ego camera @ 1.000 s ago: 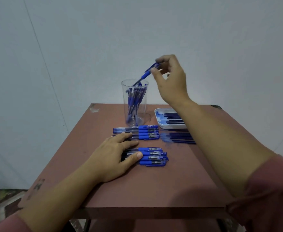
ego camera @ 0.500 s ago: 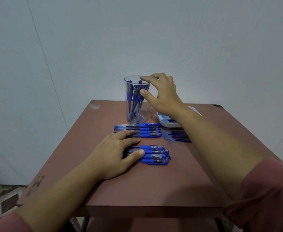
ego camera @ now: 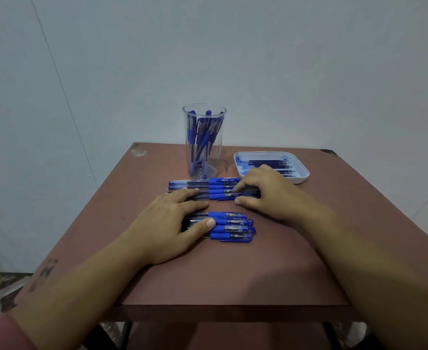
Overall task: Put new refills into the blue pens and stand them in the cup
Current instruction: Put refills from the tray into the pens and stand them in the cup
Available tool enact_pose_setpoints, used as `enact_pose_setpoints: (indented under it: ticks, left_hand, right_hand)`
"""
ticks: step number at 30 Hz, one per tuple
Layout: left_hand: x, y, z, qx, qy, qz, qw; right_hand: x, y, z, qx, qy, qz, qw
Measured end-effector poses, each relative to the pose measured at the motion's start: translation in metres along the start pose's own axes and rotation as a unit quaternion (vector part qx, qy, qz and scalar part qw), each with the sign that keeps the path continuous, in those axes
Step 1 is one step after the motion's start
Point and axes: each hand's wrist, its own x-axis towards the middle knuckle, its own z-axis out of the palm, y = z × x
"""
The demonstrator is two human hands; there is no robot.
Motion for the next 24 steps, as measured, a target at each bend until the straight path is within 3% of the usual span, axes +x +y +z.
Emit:
enact_pose_setpoints:
  ticks: [9,14,19,24]
  left_hand:
    - [-0.001,0.001,-0.001,0.009,0.008,0.005,1.000]
    - [-0.002,0.006,-0.006,0.021,0.043,0.025,0.999]
    - [0.014,0.012,-0.020,0.039,0.060,0.040,0.997]
    - [0.037,0.018,-0.031,0.035,0.068,0.081,0.994]
  right_hand:
    - [0.008,-0.009,0.007,-0.096,-0.009,-0.003,0.995]
    - [0.009,-0.009,0.011,-0.120,0.025,-0.035,0.992]
    - [-0.001,-0.017,-0.006,0.034,0.042,0.011,0.998]
    - [-0.004,-0.021,-0.032,0.214,0.042,0.117,0.969]
